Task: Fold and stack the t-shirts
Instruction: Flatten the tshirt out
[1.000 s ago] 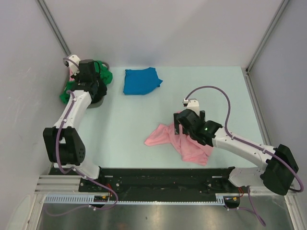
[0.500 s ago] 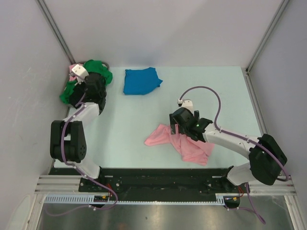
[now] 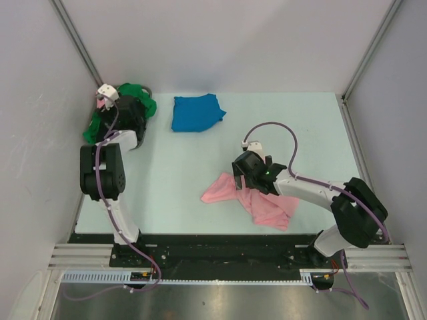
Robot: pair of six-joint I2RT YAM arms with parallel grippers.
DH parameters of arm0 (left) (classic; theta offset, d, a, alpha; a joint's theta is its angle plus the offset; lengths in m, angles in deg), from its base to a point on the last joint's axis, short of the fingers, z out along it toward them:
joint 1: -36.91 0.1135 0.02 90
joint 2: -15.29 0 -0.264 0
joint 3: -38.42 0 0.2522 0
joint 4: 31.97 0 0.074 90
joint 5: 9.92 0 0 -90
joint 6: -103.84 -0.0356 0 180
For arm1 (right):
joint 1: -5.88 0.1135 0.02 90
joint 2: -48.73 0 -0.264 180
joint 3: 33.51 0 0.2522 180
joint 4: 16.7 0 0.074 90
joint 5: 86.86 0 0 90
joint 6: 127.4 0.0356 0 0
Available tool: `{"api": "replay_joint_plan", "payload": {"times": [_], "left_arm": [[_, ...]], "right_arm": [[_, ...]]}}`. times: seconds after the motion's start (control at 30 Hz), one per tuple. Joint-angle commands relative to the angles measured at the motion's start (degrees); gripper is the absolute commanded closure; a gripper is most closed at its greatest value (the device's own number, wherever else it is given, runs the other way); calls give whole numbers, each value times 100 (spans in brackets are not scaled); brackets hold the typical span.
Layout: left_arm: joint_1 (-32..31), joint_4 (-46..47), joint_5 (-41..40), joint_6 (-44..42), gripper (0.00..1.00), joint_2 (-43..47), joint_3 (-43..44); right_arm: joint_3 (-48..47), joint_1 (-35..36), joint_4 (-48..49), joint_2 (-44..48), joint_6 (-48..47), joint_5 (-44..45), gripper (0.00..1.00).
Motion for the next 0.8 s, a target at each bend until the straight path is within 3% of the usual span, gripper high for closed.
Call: {"api": "replay_joint_plan", "payload": {"times": [0.0, 0.03, 0.33, 0.47, 0.6, 0.77], "left_arm": [[272, -191, 74, 201, 6, 149, 375], [290, -444, 144, 358, 0, 166, 393], [229, -1406, 382, 1984, 0, 1316, -1108], [-158, -1360, 233, 2065, 0, 2151, -1979], [-360, -2010, 303, 2433, 0, 3030, -2383], [-509, -2142, 628, 2408, 0, 4226, -2938]], "right_arm": [[-262, -16, 178, -187, -21, -49, 0], [-279, 19, 187, -231, -3, -110, 0], [-359, 476, -146, 304, 270, 161, 0], [-359, 704, -471, 840, 419, 390, 0], [-359, 1073, -971, 1463, 621, 775, 0], [-341, 1337, -1228, 1702, 788, 935, 0]]}}
